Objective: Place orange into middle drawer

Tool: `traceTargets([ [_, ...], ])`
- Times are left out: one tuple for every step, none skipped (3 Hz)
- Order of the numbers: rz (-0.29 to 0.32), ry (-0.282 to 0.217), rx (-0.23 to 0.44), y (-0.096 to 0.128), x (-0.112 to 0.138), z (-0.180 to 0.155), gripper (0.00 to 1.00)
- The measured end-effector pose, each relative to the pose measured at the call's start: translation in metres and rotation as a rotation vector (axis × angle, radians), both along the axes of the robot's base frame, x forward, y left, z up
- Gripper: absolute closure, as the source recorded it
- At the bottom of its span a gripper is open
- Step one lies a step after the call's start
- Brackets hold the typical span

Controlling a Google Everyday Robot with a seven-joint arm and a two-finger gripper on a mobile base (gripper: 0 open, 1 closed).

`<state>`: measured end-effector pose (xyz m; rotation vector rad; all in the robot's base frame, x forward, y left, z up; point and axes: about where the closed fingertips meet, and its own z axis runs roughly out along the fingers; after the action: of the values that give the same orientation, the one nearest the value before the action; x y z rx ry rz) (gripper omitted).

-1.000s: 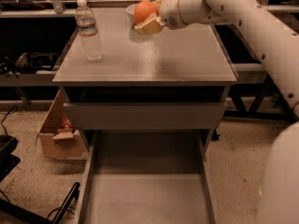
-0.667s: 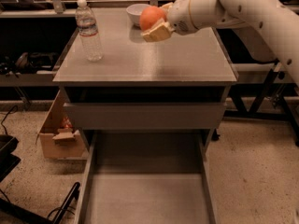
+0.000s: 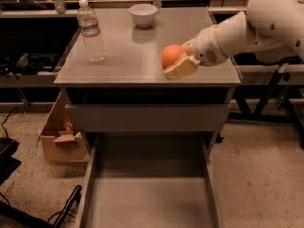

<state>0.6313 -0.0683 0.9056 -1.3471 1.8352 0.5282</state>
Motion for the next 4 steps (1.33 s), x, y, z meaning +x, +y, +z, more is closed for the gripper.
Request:
traceTargets([
  [-0.008,0.156,-0.006,-0.022,-0.052,-0.059,1.00],
  [-0.003,0.164,-0.011,-0.017,-0.052,-0.065,1.00],
  [0.013,0.186,-0.027,-0.003,-0.054,-0.084,1.00],
  [0.064,0.228,-0.083,0.014,-0.075,-0.142,1.00],
])
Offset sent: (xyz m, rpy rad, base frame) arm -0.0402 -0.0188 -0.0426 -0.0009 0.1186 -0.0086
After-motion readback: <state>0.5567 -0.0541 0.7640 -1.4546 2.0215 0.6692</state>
